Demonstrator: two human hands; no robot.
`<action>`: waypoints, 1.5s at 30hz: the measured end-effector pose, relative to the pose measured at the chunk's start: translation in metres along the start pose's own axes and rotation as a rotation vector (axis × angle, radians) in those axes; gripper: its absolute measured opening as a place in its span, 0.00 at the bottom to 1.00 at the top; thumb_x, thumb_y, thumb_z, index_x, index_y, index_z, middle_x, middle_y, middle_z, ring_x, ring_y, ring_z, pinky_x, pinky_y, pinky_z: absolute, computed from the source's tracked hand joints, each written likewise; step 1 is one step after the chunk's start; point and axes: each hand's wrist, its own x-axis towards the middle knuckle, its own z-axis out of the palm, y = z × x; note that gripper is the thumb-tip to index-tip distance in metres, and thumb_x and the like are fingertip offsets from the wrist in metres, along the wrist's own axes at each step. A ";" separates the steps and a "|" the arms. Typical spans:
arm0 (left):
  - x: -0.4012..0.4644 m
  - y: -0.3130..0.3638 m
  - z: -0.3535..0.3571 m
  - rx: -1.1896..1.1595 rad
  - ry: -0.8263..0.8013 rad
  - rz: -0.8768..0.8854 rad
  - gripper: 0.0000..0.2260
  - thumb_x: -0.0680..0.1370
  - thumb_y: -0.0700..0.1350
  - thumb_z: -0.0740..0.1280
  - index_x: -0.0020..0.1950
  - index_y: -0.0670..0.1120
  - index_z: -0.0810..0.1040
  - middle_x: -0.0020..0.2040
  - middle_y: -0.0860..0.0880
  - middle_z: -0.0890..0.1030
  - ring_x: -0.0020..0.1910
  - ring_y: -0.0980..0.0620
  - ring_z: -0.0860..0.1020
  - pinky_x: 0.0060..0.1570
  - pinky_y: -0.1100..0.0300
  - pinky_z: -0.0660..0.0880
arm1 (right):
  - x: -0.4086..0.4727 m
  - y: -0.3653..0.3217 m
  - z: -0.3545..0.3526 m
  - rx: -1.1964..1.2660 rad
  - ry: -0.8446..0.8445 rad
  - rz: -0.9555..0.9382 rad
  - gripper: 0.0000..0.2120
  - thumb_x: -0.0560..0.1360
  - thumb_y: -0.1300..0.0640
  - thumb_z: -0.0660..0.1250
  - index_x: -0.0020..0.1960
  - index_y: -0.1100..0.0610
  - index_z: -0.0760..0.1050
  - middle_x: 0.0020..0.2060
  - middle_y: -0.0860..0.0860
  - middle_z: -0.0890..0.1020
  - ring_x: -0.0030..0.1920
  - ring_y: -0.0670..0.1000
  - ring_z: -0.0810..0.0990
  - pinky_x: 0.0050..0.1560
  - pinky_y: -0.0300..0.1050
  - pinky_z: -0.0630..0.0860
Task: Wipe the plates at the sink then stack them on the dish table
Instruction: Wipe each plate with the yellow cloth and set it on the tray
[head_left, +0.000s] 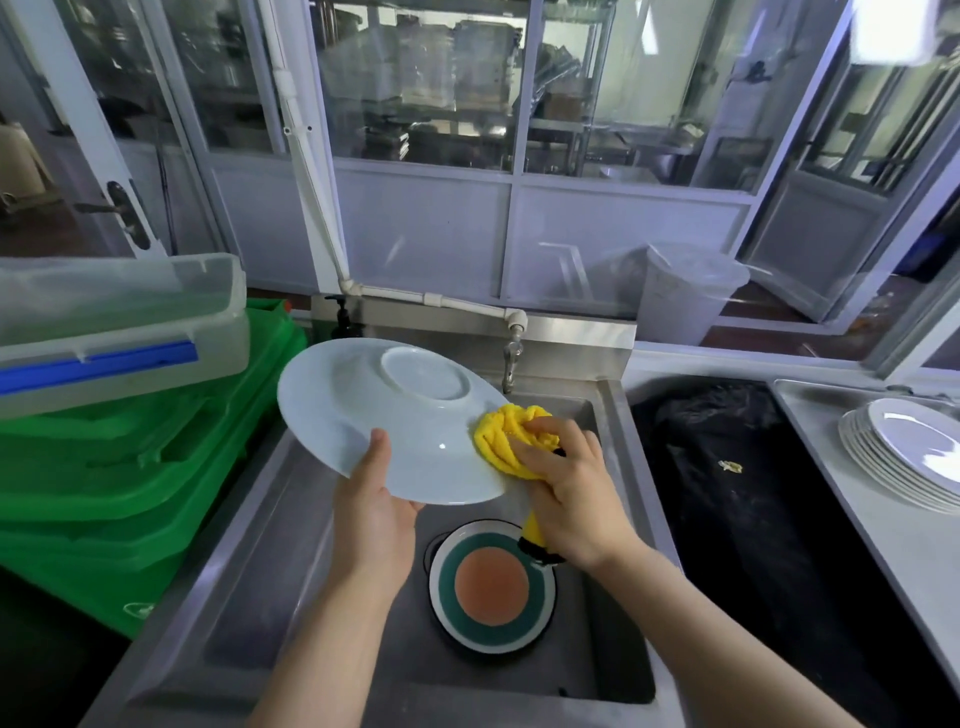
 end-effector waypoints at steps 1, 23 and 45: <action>-0.001 -0.004 0.003 -0.017 -0.001 -0.018 0.15 0.74 0.49 0.63 0.60 0.51 0.75 0.50 0.52 0.86 0.47 0.52 0.84 0.37 0.59 0.80 | -0.002 -0.005 -0.001 0.002 0.016 -0.021 0.24 0.72 0.67 0.63 0.64 0.48 0.77 0.64 0.54 0.72 0.56 0.61 0.69 0.58 0.48 0.68; -0.050 -0.065 -0.020 0.157 -0.037 -0.257 0.13 0.71 0.43 0.65 0.51 0.52 0.85 0.51 0.50 0.85 0.49 0.51 0.83 0.41 0.57 0.81 | -0.085 0.134 -0.012 -0.043 -0.117 0.235 0.21 0.75 0.65 0.65 0.65 0.48 0.77 0.64 0.51 0.73 0.57 0.57 0.68 0.59 0.40 0.63; -0.048 -0.072 -0.028 0.246 -0.090 -0.495 0.16 0.79 0.39 0.60 0.43 0.51 0.86 0.42 0.54 0.86 0.41 0.56 0.84 0.37 0.57 0.80 | -0.161 0.072 0.032 -0.218 0.243 0.178 0.30 0.69 0.50 0.71 0.69 0.52 0.69 0.62 0.50 0.77 0.60 0.54 0.74 0.59 0.47 0.70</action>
